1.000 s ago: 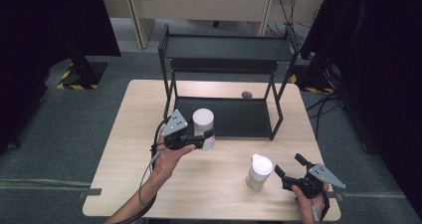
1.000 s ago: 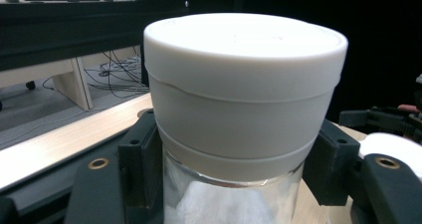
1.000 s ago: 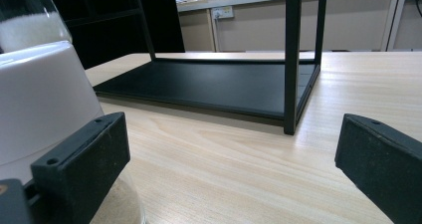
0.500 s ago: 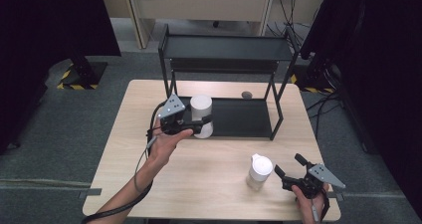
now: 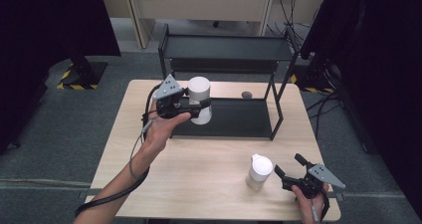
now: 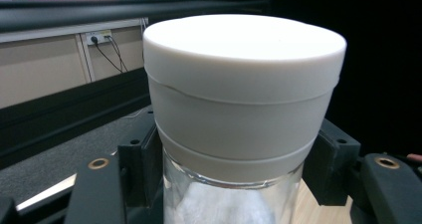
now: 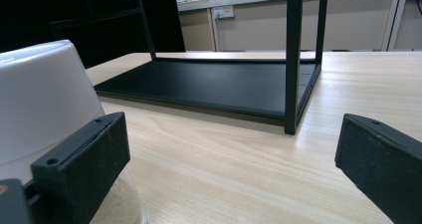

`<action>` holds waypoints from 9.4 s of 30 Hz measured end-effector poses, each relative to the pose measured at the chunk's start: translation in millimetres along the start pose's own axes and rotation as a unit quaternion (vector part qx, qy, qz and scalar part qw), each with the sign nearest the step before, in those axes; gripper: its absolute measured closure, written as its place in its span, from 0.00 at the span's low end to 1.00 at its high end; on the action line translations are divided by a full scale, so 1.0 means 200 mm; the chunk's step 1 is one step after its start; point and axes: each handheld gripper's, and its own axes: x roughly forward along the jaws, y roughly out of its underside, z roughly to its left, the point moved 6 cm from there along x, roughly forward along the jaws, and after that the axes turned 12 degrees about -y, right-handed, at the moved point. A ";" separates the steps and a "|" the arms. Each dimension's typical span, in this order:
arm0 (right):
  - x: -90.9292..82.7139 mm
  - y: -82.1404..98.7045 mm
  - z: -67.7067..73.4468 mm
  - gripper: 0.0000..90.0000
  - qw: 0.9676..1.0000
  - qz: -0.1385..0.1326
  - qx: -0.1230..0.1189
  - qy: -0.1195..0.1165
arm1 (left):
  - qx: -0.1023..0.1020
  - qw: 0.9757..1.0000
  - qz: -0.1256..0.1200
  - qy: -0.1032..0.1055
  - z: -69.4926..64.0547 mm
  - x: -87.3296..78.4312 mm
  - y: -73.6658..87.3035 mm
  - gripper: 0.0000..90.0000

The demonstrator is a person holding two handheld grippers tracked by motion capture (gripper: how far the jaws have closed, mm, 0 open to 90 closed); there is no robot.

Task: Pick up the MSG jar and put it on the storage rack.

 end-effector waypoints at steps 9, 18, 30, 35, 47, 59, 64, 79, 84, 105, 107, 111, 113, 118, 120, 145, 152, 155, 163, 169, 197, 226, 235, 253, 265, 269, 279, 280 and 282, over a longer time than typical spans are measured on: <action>0.00 0.00 0.00 0.01 1.000 0.000 0.001 0.000 | 0.004 1.000 -0.001 -0.009 0.03 -0.01 -0.16 0.39; 0.00 0.00 0.00 0.01 1.000 0.000 0.002 -0.001 | 0.015 1.000 0.000 -0.023 0.07 -0.01 -0.35 0.39; 0.00 0.00 0.00 0.01 1.000 -0.001 0.004 -0.001 | 0.001 1.000 -0.001 -0.028 0.09 0.01 -0.54 0.39; 0.00 0.00 0.00 0.01 1.000 -0.002 0.004 -0.001 | 0.002 0.999 -0.003 -0.039 0.10 0.03 -0.60 0.39; 0.00 0.00 0.00 0.01 1.000 -0.002 0.004 -0.001 | -0.004 0.997 -0.008 -0.075 0.11 0.10 -0.71 0.39; 0.00 0.00 0.00 0.01 1.000 -0.003 0.004 -0.002 | -0.019 0.992 -0.002 -0.122 0.14 0.23 -0.75 0.39; 0.00 0.00 0.00 0.01 1.000 -0.003 0.004 -0.003 | -0.021 0.990 0.001 -0.143 0.16 0.30 -0.75 0.39; 0.00 0.00 -0.01 0.01 1.000 -0.002 0.004 -0.006 | -0.025 0.982 0.003 -0.185 0.16 0.46 -0.74 0.39; 0.00 0.00 -0.01 0.01 1.000 -0.001 0.004 -0.007 | -0.034 0.980 0.006 -0.197 0.17 0.50 -0.73 0.39; 0.01 0.00 0.00 0.01 1.000 0.001 0.003 -0.012 | -0.025 0.976 -0.005 -0.217 0.16 0.51 -0.70 0.30; 0.01 0.00 0.00 0.01 1.000 0.000 0.004 -0.012 | -0.023 0.975 -0.002 -0.219 0.15 0.51 -0.71 0.24; 0.01 0.01 0.00 0.01 1.000 0.001 0.004 -0.012 | -0.034 0.975 0.001 -0.221 0.15 0.50 -0.70 0.11; 0.01 0.00 0.00 0.01 1.000 0.001 0.003 -0.012 | -0.045 0.974 -0.002 -0.222 0.15 0.50 -0.70 0.06; 0.01 0.01 0.00 0.01 1.000 0.001 0.004 -0.013 | -0.048 0.975 -0.005 -0.217 0.16 0.48 -0.69 0.03; 0.01 0.01 0.00 0.01 1.000 0.001 0.003 -0.012 | -0.050 0.975 -0.004 -0.217 0.16 0.47 -0.70 0.02; 0.02 0.00 0.00 0.01 1.000 0.004 0.003 -0.014 | -0.050 0.980 -0.017 -0.193 0.13 0.33 -0.65 0.02; 0.02 0.00 0.00 0.01 1.000 0.004 0.003 -0.014 | -0.041 0.983 -0.020 -0.181 0.10 0.28 -0.63 0.01; 0.02 0.00 0.00 0.01 1.000 0.003 0.003 -0.014 | -0.036 0.983 -0.021 -0.176 0.09 0.26 -0.61 0.01; 0.02 0.01 0.01 0.01 1.000 0.004 0.003 -0.014 | -0.022 0.987 -0.026 -0.156 0.05 0.20 -0.57 0.00; 0.02 0.01 0.01 0.01 1.000 0.004 0.003 -0.014 | -0.021 0.990 -0.035 -0.133 0.01 0.16 -0.53 0.00; 0.02 0.01 0.01 0.01 1.000 0.004 0.003 -0.014 | -0.023 0.998 -0.052 -0.036 -0.14 0.03 -0.22 0.00; 0.02 0.01 0.01 0.01 1.000 0.003 0.004 -0.013 | -0.015 0.998 -0.067 -0.008 -0.24 -0.06 0.22 0.00; 0.02 0.01 0.01 0.01 1.000 0.004 0.003 -0.014 | -0.021 0.997 -0.068 -0.002 -0.25 -0.08 0.36 0.00; 0.02 0.01 0.01 0.01 1.000 0.004 0.005 -0.013 | -0.019 0.998 -0.062 0.026 -0.33 -0.11 0.59 0.00; 0.02 0.01 0.01 0.01 1.000 0.004 0.004 -0.015 | -0.024 0.997 -0.064 0.032 -0.35 -0.12 0.73 0.00; 0.02 0.01 0.01 0.01 1.000 0.004 0.004 -0.015 | -0.025 0.997 -0.058 0.040 -0.36 -0.12 0.79 0.00; 0.02 0.01 0.01 0.01 1.000 0.005 0.002 -0.017 | -0.024 0.998 -0.045 0.046 -0.37 -0.13 0.90 0.00; 0.02 0.01 0.01 0.01 1.000 0.005 0.002 -0.017 | -0.024 0.998 -0.043 0.046 -0.37 -0.13 0.91 0.00; 0.02 0.01 0.01 0.01 1.000 0.006 0.001 -0.017 | -0.025 0.998 -0.035 0.046 -0.37 -0.14 0.94 0.00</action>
